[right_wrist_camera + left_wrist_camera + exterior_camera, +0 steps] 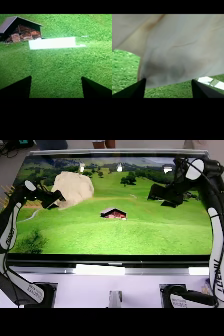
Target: Fold the shirts.
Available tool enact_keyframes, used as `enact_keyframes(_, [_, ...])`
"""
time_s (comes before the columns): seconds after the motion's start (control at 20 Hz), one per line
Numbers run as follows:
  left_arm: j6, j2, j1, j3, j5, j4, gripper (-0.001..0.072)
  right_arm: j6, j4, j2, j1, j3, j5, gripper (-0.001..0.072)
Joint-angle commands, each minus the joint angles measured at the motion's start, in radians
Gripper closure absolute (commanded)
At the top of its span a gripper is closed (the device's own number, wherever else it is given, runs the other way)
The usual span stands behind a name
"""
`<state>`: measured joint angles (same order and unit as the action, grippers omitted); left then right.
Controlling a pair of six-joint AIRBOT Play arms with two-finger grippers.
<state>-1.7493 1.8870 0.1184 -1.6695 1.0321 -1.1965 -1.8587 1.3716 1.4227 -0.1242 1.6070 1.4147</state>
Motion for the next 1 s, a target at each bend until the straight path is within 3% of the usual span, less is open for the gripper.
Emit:
enact_keyframes(0.0, [0.072, 0.015, 0.006, -0.002, -0.011, 0.006, 0.0018, 0.004, -0.011, 0.001, -0.001, 0.001, 0.001, 0.0052])
enact_keyframes(0.3, [0.077, 0.051, 0.000, -0.002, -0.026, 0.003, 0.0061, 0.004, -0.012, 0.001, -0.001, 0.001, 0.001, 0.0052])
enact_keyframes(0.5, [0.077, 0.069, -0.015, -0.002, -0.048, 0.013, 0.0538, 0.003, -0.013, 0.001, -0.001, 0.001, 0.002, 0.0052])
enact_keyframes(0.55, [0.077, 0.068, -0.015, -0.002, -0.053, 0.024, 0.0630, 0.003, -0.015, 0.001, -0.001, 0.001, 0.002, 0.0052])
enact_keyframes(0.6, [0.077, 0.066, -0.014, -0.002, -0.053, 0.040, 0.0677, 0.003, -0.018, 0.001, -0.001, 0.001, 0.002, 0.0052])
enact_keyframes(0.8, [0.135, -0.021, -0.024, -0.002, -0.071, 0.107, 0.0679, 0.036, -0.017, 0.001, -0.001, 0.001, -0.008, 0.0051])
enact_keyframes(0.95, [0.285, -0.209, -0.076, -0.002, -0.117, 0.143, 0.0679, 0.106, -0.005, 0.000, -0.001, 0.001, -0.075, 0.0050])
